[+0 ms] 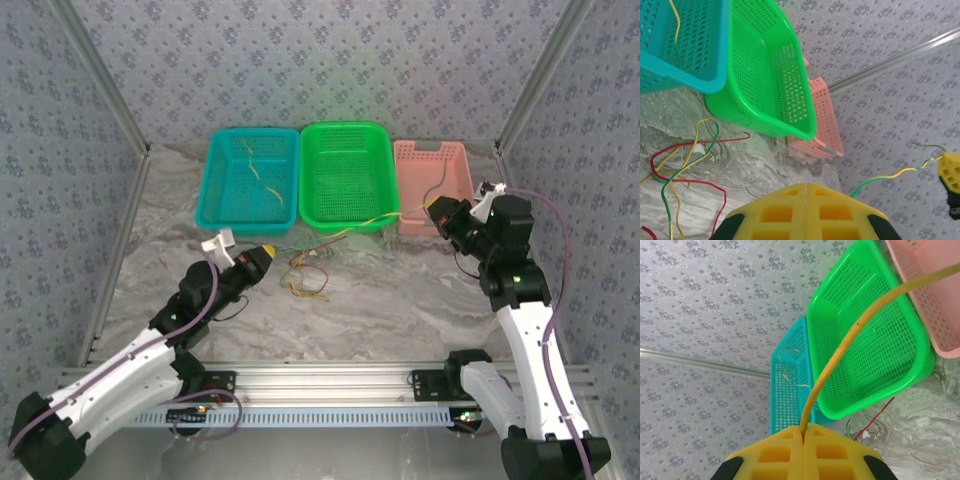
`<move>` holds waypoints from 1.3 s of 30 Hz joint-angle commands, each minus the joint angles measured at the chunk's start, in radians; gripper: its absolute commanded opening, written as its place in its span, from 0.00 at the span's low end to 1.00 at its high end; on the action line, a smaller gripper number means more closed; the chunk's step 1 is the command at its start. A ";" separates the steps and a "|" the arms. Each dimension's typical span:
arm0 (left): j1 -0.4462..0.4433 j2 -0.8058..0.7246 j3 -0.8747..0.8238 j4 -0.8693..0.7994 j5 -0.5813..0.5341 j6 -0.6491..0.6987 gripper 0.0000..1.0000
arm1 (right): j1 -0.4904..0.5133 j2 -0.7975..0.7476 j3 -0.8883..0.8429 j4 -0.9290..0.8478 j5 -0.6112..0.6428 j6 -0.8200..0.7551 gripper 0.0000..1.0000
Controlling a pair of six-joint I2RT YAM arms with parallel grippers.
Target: Untangle the cables
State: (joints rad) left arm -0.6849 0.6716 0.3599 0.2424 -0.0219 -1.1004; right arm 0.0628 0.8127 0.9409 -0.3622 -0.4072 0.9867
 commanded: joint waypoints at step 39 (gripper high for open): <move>-0.206 0.635 0.841 -0.406 0.089 1.029 0.88 | 0.310 0.397 0.576 -0.364 -0.047 -0.323 0.00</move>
State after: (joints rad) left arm -0.8772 1.2991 1.1664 -0.2390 0.1131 -0.2024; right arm 0.3569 1.2072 1.4788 -0.6918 -0.4229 0.6579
